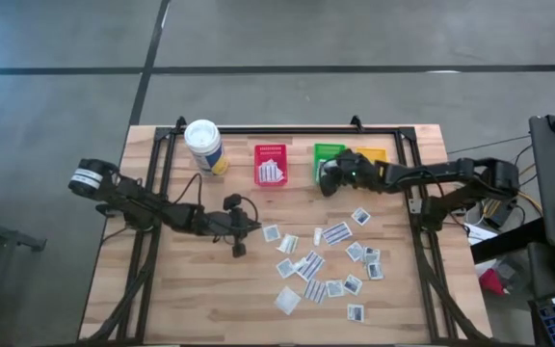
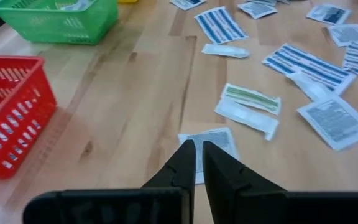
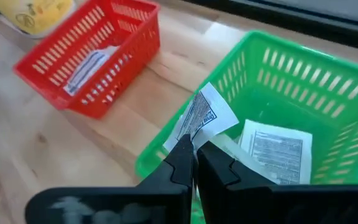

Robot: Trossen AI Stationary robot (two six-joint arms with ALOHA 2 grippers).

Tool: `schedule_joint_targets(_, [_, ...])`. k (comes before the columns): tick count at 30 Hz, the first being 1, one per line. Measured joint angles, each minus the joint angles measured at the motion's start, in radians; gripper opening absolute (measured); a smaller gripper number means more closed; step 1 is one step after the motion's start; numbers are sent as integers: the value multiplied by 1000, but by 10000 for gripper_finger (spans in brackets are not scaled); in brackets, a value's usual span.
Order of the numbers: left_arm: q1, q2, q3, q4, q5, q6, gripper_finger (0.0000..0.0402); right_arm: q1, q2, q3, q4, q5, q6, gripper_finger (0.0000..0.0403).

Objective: Pick & Place First Aid Supplies
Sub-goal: Put the alcohol pad in the green bin

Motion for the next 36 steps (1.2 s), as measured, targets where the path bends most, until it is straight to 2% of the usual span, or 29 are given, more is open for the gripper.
schedule_joint_targets(11, [45,0,4,2,43,23,30,-18,65,0,3,-60,44,8])
schedule_joint_targets(27, [45,1,3,0,43,-16,30,-20,62,1,5,-47,-5,10])
schedule_joint_targets(31, [44,1,2,0,57,-35,30,-40,62,1,5,-45,-10,29])
schedule_joint_targets(36, [44,1,2,0,61,-43,30,-66,62,1,5,-45,-12,71])
